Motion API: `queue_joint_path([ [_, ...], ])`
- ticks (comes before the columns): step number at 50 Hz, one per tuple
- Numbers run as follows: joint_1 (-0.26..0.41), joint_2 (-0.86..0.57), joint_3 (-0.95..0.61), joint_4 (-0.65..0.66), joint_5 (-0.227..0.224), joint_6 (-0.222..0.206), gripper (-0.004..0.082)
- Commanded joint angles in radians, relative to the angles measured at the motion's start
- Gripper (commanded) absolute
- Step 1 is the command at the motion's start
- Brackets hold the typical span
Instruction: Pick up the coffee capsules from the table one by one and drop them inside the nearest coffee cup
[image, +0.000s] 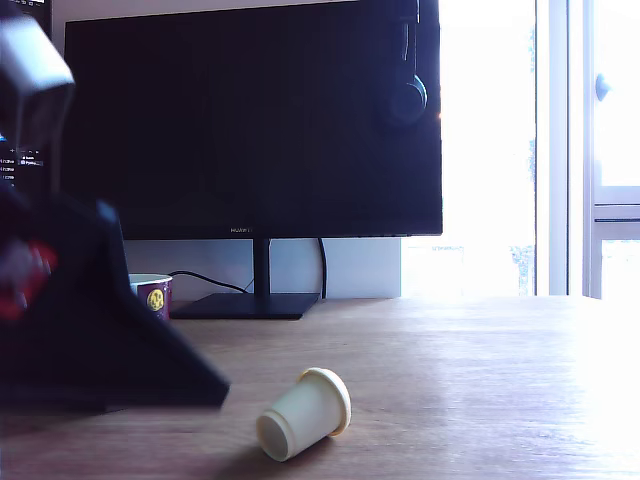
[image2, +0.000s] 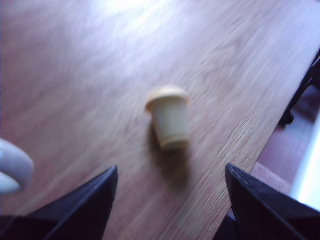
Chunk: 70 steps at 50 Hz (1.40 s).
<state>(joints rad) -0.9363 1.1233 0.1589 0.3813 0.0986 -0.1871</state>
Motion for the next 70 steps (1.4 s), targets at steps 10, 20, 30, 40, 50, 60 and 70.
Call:
queue_joint_path([
  [10, -0.023, 0.078, 0.043, 0.014, -0.014, -0.029, 0.0624],
  [20, -0.030, 0.143, 0.090, 0.020, -0.035, -0.030, 0.0624],
  [30, -0.031, 0.216, 0.130, 0.063, -0.037, -0.032, 0.0624],
  [40, -0.035, 0.298, 0.179, 0.063, -0.042, -0.050, 0.0624],
  [50, -0.041, 0.349, 0.223, 0.061, -0.084, -0.061, 0.0624],
  [60, -0.049, 0.389, 0.248, 0.060, -0.086, -0.061, 0.0624],
  [70, -0.051, 0.389, 0.251, 0.049, -0.091, -0.061, 0.0623],
])
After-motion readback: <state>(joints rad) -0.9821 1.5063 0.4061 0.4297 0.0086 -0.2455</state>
